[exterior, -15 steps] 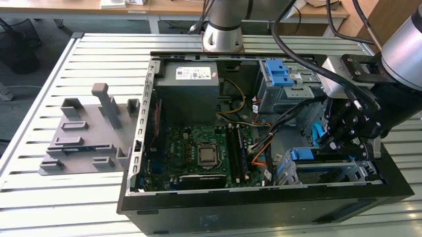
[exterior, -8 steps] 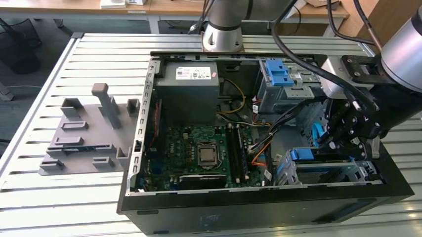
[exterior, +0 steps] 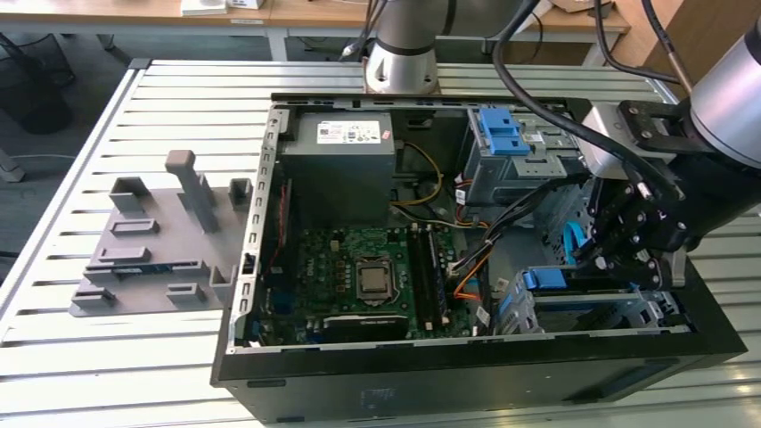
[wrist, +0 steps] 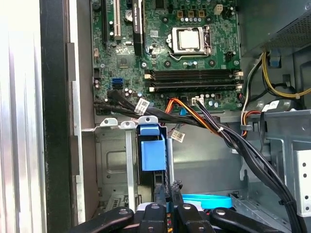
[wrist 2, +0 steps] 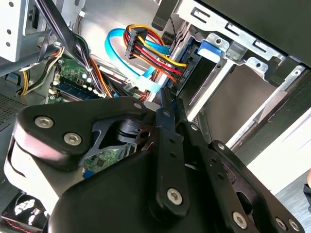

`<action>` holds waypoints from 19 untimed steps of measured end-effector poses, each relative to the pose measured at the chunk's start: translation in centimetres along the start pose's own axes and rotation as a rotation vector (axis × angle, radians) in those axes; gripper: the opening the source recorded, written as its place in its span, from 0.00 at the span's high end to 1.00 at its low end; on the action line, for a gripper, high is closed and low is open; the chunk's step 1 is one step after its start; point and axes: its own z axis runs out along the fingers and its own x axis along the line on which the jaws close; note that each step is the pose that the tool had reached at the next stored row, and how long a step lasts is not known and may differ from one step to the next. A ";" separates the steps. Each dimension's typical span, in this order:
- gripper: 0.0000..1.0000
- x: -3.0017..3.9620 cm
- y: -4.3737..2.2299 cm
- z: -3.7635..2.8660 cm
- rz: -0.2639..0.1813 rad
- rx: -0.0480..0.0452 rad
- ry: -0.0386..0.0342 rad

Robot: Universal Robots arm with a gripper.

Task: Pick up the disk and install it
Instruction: 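Insert the second disk wire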

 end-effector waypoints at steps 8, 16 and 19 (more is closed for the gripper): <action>0.84 0.09 -0.02 0.13 0.021 0.0015 -0.0017; 0.84 0.19 -0.03 0.28 0.022 0.0015 -0.0034; 0.84 0.25 -0.04 0.36 0.023 0.0016 -0.0035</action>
